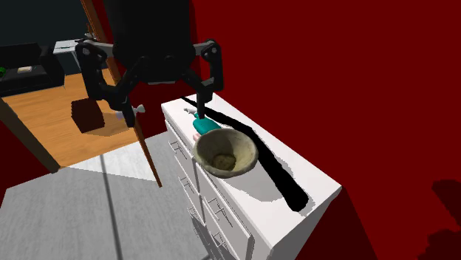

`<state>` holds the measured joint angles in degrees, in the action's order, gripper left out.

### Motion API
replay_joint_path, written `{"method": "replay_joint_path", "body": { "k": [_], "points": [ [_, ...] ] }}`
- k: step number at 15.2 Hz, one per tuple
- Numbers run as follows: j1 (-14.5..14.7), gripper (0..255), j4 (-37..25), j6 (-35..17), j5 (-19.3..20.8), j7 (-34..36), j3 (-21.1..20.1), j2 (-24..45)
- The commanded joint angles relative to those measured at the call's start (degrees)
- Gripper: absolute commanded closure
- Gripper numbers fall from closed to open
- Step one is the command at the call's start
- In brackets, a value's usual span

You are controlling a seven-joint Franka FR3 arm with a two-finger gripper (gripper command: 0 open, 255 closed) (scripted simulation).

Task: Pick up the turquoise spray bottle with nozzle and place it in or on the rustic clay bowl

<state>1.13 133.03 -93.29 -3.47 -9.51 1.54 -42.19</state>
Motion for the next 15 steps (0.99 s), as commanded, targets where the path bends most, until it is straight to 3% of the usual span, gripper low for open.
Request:
{"method": "replay_joint_path", "body": {
  "k": [1, 15],
  "points": [
    [0.0, 0, 0.0, 0.0, 0.0, 0.0, 0.0, 0.0],
    [0.7, 0, -13.4, -14.3, 7.3, -6.4, -0.9, 30.9]
  ]
}}
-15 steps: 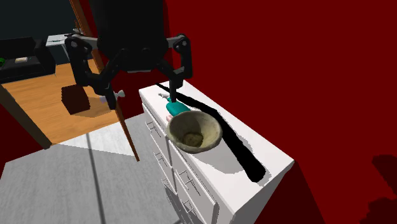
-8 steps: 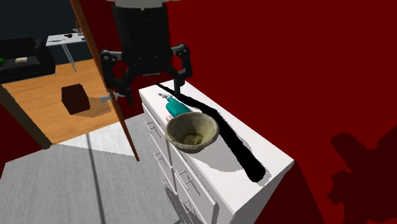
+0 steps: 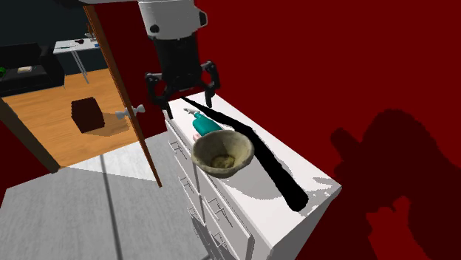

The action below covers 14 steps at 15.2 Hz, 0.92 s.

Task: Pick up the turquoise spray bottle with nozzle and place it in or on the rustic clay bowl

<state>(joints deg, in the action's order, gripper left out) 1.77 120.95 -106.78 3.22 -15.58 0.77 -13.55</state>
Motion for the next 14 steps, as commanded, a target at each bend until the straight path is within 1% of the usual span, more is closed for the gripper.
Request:
{"method": "replay_joint_path", "body": {
  "k": [1, 8, 14],
  "points": [
    [0.1, 0, -2.8, -1.4, 1.2, -0.6, -0.2, 4.6],
    [0.5, 0, -15.1, -3.6, 5.6, -2.3, -0.8, 20.6],
    [1.4, 0, -29.0, -2.9, 9.3, -3.9, -0.8, 35.0]
  ]
}}
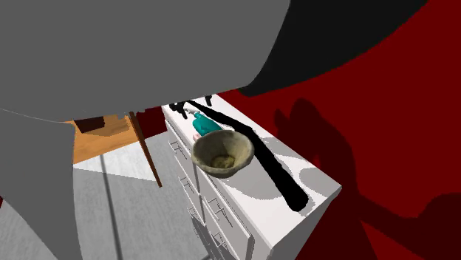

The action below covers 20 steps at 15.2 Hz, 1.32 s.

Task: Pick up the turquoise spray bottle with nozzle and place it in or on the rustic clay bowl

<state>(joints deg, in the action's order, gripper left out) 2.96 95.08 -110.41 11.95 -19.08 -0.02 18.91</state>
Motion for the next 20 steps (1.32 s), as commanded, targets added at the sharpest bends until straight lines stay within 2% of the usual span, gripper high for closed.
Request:
{"method": "replay_joint_path", "body": {
  "k": [1, 7, 15, 20],
  "points": [
    [0.4, 0, -5.9, 1.1, 1.2, -0.7, 0.1, 5.1],
    [1.8, 0, -26.1, 5.6, 4.2, -3.6, 0.6, 21.9],
    [1.0, 0, -22.6, 0.7, 4.6, -3.2, 0.9, 23.3],
    [1.0, 0, -22.6, 0.7, 4.6, -3.2, 0.9, 23.3]
  ]
}}
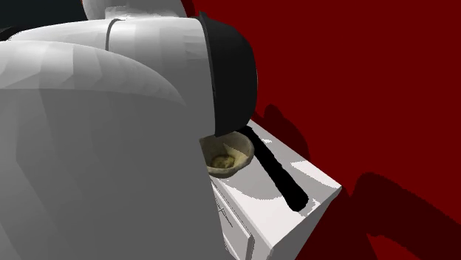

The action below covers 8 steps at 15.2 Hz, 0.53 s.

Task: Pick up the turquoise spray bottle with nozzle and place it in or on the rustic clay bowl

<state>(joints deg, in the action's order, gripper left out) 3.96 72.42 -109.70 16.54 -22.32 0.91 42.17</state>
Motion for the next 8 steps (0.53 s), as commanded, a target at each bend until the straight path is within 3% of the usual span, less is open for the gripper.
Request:
{"method": "replay_joint_path", "body": {
  "k": [1, 3, 4, 8],
  "points": [
    [0.0, 0, 0.0, 0.0, 0.0, 0.0, 0.0, 0.0],
    [0.0, 0, 0.0, 0.0, 0.0, 0.0, 0.0, 0.0],
    [0.0, 255, 0.0, 0.0, 0.0, 0.0, 0.0, 0.0],
    [0.0, 255, 0.0, 0.0, 0.0, 0.0, 0.0, 0.0]
  ]
}}
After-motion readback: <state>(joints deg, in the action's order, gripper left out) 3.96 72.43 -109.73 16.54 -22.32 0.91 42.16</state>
